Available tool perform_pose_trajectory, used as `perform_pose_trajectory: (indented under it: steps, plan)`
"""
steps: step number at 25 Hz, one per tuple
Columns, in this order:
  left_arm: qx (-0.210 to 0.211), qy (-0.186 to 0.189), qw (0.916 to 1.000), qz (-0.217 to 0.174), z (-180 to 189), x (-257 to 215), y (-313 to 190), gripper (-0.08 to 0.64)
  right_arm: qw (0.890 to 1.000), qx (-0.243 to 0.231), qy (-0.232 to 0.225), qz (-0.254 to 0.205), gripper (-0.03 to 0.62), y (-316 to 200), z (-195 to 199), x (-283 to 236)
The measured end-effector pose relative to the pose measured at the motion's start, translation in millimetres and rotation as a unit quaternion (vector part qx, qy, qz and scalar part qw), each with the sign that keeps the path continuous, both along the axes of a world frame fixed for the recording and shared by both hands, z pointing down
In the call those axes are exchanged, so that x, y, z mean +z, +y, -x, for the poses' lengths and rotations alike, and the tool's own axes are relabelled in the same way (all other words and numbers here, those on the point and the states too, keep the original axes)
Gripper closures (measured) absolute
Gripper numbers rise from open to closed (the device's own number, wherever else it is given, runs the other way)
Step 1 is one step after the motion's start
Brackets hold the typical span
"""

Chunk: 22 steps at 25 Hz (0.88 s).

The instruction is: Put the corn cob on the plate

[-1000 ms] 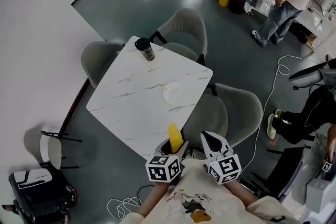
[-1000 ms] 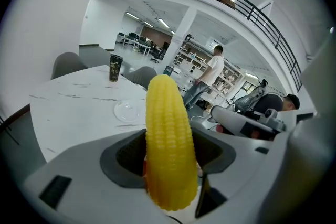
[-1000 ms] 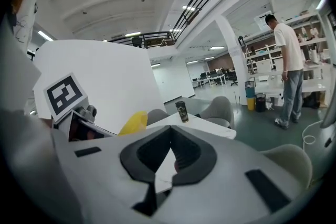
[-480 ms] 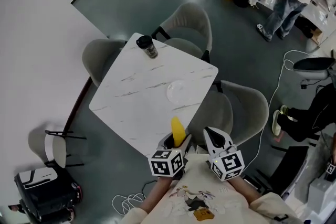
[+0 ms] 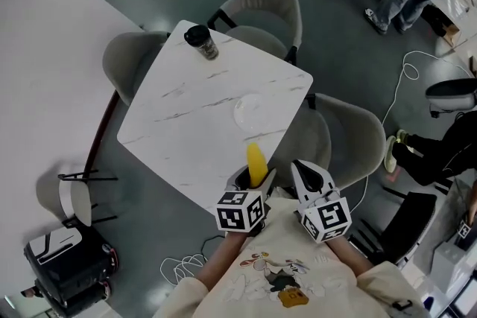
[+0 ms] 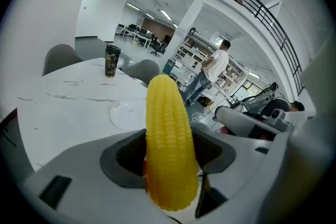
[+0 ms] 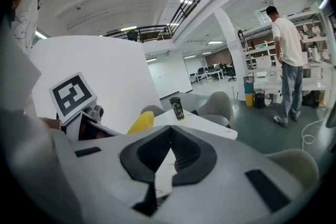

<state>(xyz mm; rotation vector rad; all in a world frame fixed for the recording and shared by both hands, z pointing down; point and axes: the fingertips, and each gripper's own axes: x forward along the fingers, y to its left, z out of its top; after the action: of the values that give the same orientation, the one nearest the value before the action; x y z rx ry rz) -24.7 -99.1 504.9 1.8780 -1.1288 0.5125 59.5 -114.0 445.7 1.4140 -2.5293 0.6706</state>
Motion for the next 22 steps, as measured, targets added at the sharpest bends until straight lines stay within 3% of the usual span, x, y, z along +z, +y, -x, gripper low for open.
perform_pose_trajectory:
  steps: [11,22]
  plan:
    - [-0.007,-0.017,0.9996,0.019,23,27,-50,0.304,0.998,-0.016,0.059,0.000,0.589,-39,7,35]
    - [-0.024,-0.041,0.9982,0.037,39,72,-71,0.304,0.995,-0.054,0.085,0.013,0.589,-67,29,74]
